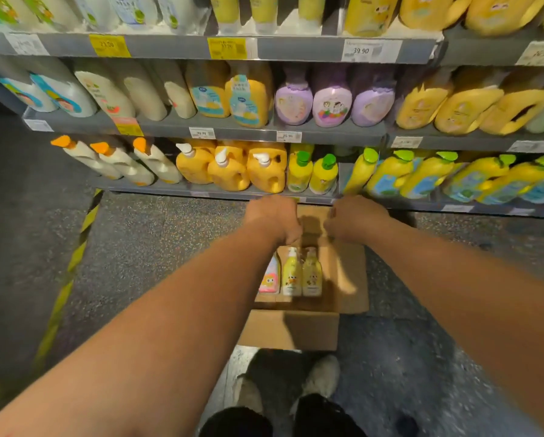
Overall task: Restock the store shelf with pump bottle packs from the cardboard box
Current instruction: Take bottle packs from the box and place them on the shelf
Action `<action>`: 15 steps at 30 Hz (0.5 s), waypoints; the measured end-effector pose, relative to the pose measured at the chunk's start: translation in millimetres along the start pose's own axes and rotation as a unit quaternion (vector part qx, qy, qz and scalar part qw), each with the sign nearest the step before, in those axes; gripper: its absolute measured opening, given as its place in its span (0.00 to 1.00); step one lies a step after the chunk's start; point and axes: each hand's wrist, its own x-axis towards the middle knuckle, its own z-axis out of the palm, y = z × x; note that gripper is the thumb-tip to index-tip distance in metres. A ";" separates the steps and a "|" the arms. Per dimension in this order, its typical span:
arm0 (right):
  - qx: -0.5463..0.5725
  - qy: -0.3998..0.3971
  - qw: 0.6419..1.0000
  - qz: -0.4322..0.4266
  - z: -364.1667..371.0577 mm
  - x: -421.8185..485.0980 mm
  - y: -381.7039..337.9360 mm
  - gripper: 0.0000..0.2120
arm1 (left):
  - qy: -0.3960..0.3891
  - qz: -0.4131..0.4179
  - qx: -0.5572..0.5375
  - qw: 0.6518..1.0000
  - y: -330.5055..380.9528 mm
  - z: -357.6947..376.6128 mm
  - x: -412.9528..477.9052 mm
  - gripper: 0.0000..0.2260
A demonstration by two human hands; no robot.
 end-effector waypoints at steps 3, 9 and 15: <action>-0.006 -0.035 0.999 -0.001 32.9 25.7 -5.9 0.21 | -0.035 -0.016 -0.007 0.999 -8.8 35.1 19.7 0.16; 0.003 -0.087 0.996 -0.001 119.1 86.4 -22.6 0.13 | -0.079 -0.036 -0.013 0.996 -45.9 126.3 61.3 0.16; 0.047 -0.095 0.994 0.025 234.0 162.9 -41.6 0.13 | -0.074 -0.081 -0.088 0.990 -92.1 249.6 118.0 0.15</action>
